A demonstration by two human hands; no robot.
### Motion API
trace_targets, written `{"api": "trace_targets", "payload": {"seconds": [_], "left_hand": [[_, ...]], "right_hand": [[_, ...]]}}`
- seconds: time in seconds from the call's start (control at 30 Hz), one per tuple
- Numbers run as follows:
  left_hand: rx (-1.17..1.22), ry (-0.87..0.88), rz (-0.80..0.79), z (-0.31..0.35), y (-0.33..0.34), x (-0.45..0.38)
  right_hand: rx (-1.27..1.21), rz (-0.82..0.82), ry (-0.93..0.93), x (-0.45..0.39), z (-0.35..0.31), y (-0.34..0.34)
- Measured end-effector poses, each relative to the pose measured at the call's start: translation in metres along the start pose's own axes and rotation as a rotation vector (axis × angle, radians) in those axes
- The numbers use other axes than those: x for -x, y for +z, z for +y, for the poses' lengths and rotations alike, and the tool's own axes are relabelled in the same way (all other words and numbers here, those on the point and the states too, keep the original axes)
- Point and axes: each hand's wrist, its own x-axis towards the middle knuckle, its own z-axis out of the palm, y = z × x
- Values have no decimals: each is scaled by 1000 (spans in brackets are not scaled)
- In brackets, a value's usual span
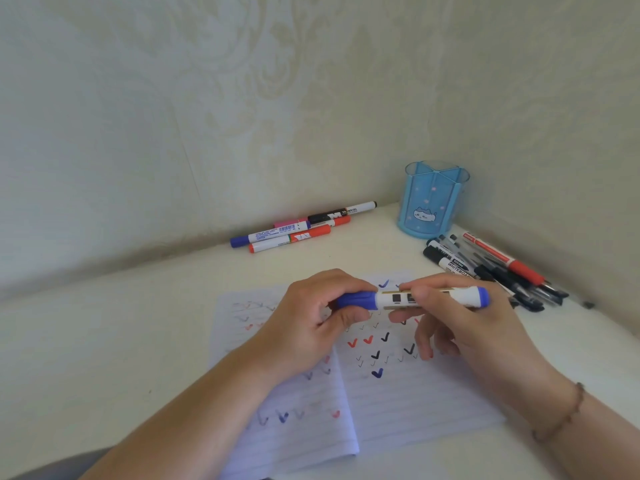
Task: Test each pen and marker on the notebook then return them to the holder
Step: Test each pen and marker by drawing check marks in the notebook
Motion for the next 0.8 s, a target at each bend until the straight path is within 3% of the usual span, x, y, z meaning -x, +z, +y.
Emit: {"api": "trace_targets", "payload": {"seconds": [0.43, 0.57, 0.73, 0.8], "left_hand": [[55, -89, 1, 4, 3, 1], [55, -93, 49, 1, 3, -5], [-36, -84, 101, 0, 1, -5], [-165, -114, 152, -3, -1, -5]], "right_hand": [[31, -81, -13, -1, 0, 0], [83, 62, -86, -8, -2, -11], [430, 108, -177, -8, 1, -28], [461, 333, -183, -16, 4, -42]]}}
